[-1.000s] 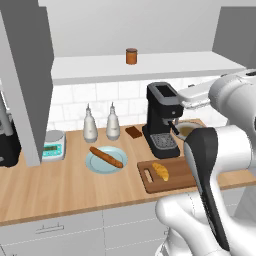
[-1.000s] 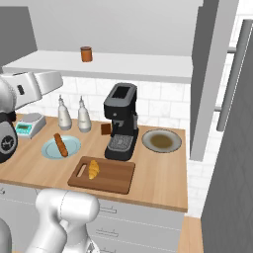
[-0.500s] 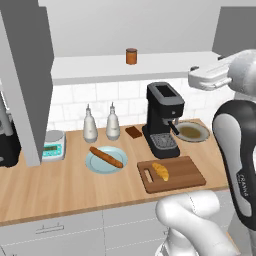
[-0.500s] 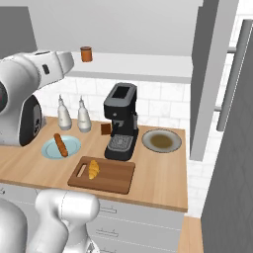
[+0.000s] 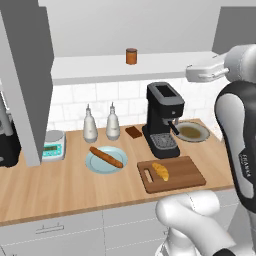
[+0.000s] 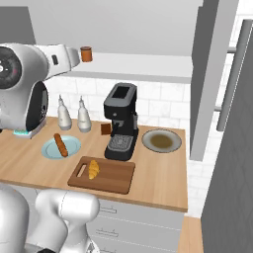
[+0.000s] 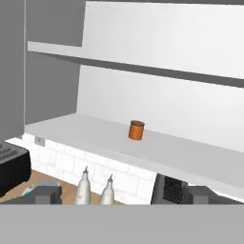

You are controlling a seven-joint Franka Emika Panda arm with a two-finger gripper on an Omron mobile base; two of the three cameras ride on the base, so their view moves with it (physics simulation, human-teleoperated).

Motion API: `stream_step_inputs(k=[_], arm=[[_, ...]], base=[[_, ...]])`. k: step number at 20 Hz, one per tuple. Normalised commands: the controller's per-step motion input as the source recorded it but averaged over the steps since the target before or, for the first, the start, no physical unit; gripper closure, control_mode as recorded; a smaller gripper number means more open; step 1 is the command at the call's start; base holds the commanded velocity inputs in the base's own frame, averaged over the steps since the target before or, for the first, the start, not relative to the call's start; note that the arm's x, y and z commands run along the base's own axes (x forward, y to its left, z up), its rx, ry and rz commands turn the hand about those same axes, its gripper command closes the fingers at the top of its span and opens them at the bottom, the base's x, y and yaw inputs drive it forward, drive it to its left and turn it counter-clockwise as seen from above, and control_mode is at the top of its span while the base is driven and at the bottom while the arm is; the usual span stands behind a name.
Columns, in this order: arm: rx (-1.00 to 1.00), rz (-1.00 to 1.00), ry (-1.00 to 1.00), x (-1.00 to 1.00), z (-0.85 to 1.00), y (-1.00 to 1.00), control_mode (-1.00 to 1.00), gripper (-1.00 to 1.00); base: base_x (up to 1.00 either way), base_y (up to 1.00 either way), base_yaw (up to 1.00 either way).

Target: From the different types of pastries on the counter, select a croissant and place it on the cutting board. Then retrieve a jar of jam from the cabinet and place it alongside the croissant on the cutting board.

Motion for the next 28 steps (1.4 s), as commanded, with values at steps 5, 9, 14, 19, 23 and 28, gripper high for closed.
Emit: stream_step_inputs(k=[5, 9, 14, 19, 23, 28], arm=[[0.00, 0.03, 0.03, 0.14, 0.00, 0.00, -1.00, -1.00], [-0.04, 0.00, -0.07, 0.09, -0.23, 0.25, -1.00, -1.00], [-0.05, 0.00, -0.22, 0.28, -0.44, 0.31, -1.00, -1.00], [-0.01, 0.00, -0.08, 0.38, -0.30, 0.09, -1.00, -1.00], [0.01, 0.05, 0.00, 0.13, 0.00, -0.25, -1.00, -1.00], [0.04, 0.08, 0.00, 0.12, 0.02, -0.35, -1.00, -1.00]], base=[[0.00, 0.00, 0.00], [0.00, 0.00, 0.00], [0.00, 0.00, 0.00], [0.00, 0.00, 0.00], [0.00, 0.00, 0.00], [0.00, 0.00, 0.00]])
